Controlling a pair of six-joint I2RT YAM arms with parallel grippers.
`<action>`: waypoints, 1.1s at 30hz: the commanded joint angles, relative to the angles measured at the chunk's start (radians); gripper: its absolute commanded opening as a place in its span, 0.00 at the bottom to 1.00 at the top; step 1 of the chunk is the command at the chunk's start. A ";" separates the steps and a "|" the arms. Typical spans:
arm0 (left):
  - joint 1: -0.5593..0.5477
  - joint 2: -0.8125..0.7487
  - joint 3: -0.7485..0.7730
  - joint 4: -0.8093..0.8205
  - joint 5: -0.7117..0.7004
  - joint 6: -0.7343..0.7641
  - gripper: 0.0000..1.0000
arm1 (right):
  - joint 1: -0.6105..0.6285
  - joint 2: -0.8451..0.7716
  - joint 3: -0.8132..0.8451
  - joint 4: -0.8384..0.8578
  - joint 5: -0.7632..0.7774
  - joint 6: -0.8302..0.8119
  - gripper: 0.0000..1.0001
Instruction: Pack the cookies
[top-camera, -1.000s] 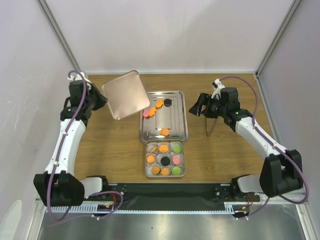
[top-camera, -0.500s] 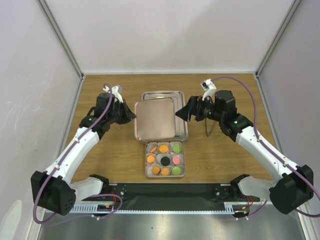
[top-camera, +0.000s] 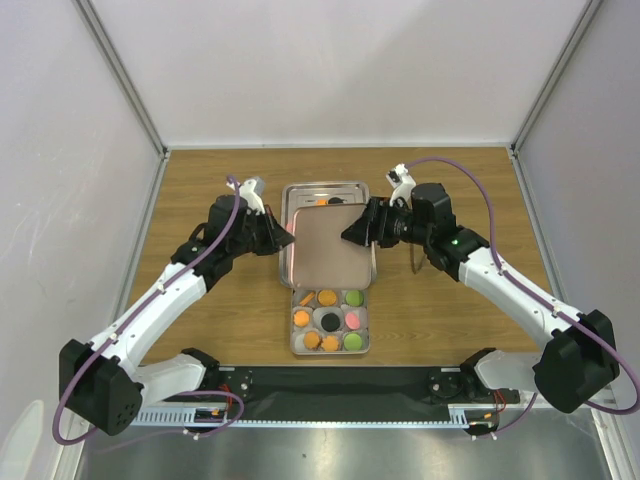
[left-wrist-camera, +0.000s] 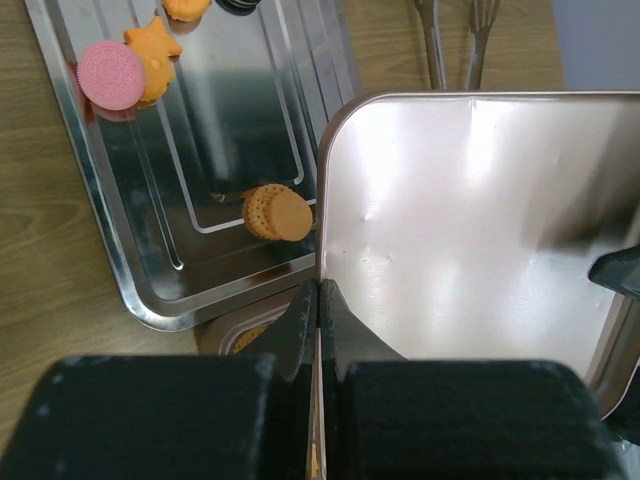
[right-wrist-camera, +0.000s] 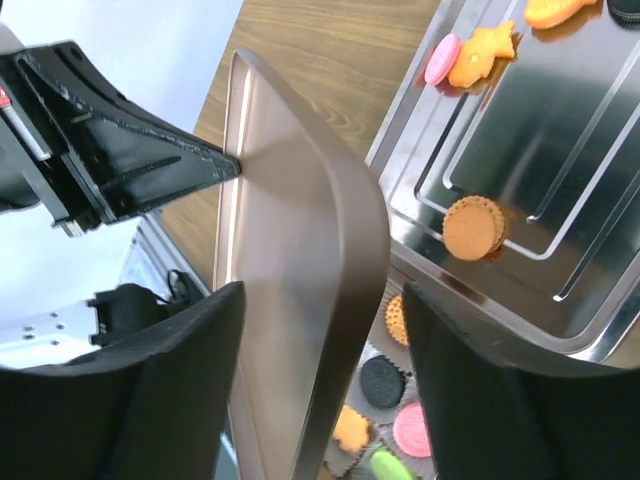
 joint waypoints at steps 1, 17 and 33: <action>-0.015 -0.015 -0.003 0.091 0.004 -0.036 0.01 | -0.010 -0.006 0.043 0.035 -0.008 0.040 0.66; -0.046 0.011 0.044 0.080 -0.022 -0.009 0.25 | -0.070 -0.037 0.083 -0.022 -0.019 0.076 0.10; -0.499 -0.146 -0.009 0.182 -0.571 0.307 0.79 | -0.260 0.104 0.359 -0.246 -0.094 0.157 0.06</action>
